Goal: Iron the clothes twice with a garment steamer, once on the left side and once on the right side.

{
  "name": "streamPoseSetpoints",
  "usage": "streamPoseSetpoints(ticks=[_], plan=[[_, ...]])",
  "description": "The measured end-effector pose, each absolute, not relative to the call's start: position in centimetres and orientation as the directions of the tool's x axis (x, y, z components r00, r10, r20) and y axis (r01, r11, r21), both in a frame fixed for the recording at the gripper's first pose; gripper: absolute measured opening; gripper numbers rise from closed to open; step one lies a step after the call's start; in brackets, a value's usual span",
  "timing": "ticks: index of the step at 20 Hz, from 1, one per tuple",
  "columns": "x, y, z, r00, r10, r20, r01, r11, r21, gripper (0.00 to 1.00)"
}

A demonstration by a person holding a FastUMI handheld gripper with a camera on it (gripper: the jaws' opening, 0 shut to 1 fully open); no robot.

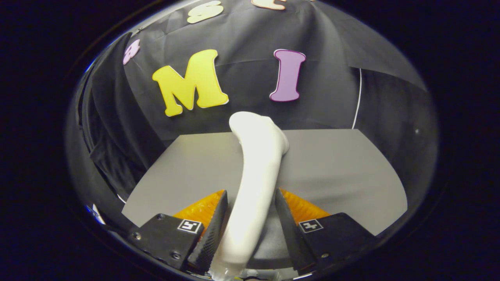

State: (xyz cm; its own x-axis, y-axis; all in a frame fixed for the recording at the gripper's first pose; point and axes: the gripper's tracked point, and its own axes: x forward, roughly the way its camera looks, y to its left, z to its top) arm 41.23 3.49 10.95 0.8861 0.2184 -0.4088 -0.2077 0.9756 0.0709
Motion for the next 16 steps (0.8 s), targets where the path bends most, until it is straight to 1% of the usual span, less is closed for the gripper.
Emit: streamPoseSetpoints(ticks=[1, 2, 4, 6, 7, 10, 11, 16], plan=[[41.0, 3.7, 11.1, 0.884, 0.220, -0.411, -0.207, 0.975, 0.077, 0.69], [41.1, 4.1, 11.1, 0.881, 0.235, -0.410, -0.221, 0.972, 0.082, 0.66], [41.1, 4.1, 10.9, 0.879, 0.232, -0.417, -0.213, 0.973, 0.092, 0.57], [41.0, 4.4, 11.2, 0.874, 0.253, -0.415, -0.211, 0.967, 0.145, 0.53], [41.0, 4.7, 11.4, 0.866, 0.273, -0.419, -0.215, 0.960, 0.181, 0.48], [40.2, 5.7, 11.4, 0.850, 0.340, -0.402, -0.265, 0.936, 0.232, 0.40], [39.7, 5.8, 11.6, 0.851, 0.355, -0.387, -0.281, 0.931, 0.234, 0.38], [37.5, 6.8, 12.4, 0.861, 0.402, -0.311, -0.344, 0.912, 0.225, 0.36]])
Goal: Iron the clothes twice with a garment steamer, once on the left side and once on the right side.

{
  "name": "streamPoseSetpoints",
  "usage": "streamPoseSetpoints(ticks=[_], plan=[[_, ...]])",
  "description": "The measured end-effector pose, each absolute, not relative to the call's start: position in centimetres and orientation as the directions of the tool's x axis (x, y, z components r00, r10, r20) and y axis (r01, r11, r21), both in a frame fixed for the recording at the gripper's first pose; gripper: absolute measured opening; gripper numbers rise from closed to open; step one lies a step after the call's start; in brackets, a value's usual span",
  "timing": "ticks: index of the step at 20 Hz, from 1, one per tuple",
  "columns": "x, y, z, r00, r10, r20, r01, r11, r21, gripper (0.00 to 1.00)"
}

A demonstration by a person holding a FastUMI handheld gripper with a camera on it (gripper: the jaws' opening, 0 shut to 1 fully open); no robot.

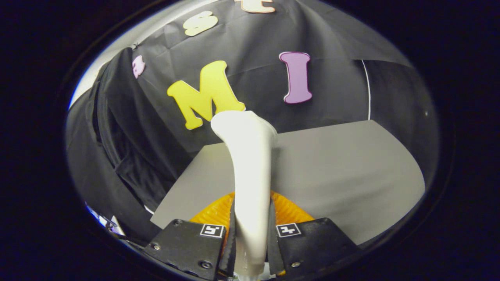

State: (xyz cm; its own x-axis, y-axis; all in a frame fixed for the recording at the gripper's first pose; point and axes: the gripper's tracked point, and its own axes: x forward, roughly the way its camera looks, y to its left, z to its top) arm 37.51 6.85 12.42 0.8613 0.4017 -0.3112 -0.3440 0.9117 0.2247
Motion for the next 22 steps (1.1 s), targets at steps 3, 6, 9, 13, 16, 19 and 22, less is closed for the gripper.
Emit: streamPoseSetpoints(ticks=[3, 6, 9, 13, 16, 19, 22], plan=[[35.0, 7.4, 13.3, 0.867, 0.419, -0.270, -0.359, 0.901, 0.244, 0.35], [32.0, 7.5, 15.1, 0.889, 0.405, -0.214, -0.351, 0.902, 0.250, 0.34], [28.9, 7.7, 17.9, 0.922, 0.361, -0.142, -0.325, 0.918, 0.228, 0.34], [24.5, 8.7, 22.0, 0.955, 0.291, -0.057, -0.278, 0.944, 0.177, 0.34], [21.6, 10.1, 25.0, 0.965, 0.263, -0.004, -0.260, 0.956, 0.135, 0.34], [19.5, 12.8, 28.3, 0.965, 0.260, 0.045, -0.263, 0.959, 0.106, 0.34], [18.3, 16.2, 31.7, 0.964, 0.249, 0.094, -0.256, 0.964, 0.071, 0.34]])
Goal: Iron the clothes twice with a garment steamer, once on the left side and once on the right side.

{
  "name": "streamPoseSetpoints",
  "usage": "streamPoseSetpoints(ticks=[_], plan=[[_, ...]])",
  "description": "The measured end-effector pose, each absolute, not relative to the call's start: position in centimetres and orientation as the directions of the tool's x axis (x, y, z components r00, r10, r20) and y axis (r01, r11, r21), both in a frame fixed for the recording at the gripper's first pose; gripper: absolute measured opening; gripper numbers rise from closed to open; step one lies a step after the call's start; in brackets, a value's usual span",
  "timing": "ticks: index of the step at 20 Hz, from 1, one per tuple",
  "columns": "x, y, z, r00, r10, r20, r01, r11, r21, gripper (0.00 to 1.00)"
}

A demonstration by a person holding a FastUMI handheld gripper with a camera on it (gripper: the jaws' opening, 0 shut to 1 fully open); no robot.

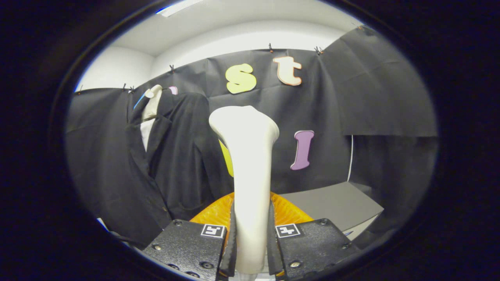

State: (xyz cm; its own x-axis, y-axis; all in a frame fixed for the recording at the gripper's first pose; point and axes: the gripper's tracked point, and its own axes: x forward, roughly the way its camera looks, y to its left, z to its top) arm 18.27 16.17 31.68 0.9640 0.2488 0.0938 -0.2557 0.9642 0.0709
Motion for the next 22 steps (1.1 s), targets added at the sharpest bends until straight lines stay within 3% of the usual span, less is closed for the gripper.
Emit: streamPoseSetpoints(ticks=[11, 22], plan=[[17.6, 29.4, 40.7, 0.951, 0.201, 0.235, -0.193, 0.979, -0.060, 0.34], [21.2, 35.9, 41.7, 0.966, 0.150, 0.213, -0.121, 0.983, -0.140, 0.34]])
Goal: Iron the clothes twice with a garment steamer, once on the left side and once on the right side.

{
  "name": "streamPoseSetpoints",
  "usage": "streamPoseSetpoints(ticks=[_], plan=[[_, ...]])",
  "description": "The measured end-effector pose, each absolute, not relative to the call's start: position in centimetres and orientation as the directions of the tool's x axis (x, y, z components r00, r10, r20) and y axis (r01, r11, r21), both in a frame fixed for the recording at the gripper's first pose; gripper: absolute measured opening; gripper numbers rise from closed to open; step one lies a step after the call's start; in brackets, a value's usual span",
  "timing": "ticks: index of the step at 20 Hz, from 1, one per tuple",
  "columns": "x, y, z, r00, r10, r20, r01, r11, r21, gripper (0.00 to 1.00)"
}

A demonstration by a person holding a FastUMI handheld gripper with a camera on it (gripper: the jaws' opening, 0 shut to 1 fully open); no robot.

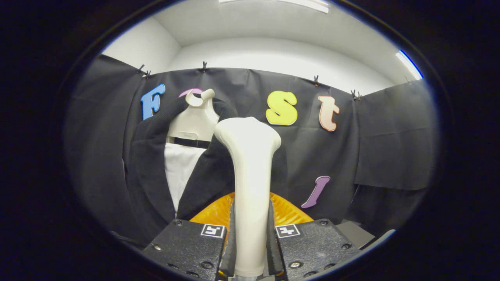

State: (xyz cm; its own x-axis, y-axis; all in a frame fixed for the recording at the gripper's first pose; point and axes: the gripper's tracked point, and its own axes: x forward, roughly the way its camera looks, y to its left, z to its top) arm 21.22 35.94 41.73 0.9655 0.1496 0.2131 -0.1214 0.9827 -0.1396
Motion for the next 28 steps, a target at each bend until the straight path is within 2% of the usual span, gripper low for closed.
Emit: streamPoseSetpoints(ticks=[15, 28], plan=[[22.3, 36.6, 36.0, 0.982, 0.122, 0.147, -0.091, 0.975, -0.201, 0.34], [21.9, 36.0, 27.3, 0.991, 0.125, 0.049, -0.111, 0.967, -0.229, 0.34]])
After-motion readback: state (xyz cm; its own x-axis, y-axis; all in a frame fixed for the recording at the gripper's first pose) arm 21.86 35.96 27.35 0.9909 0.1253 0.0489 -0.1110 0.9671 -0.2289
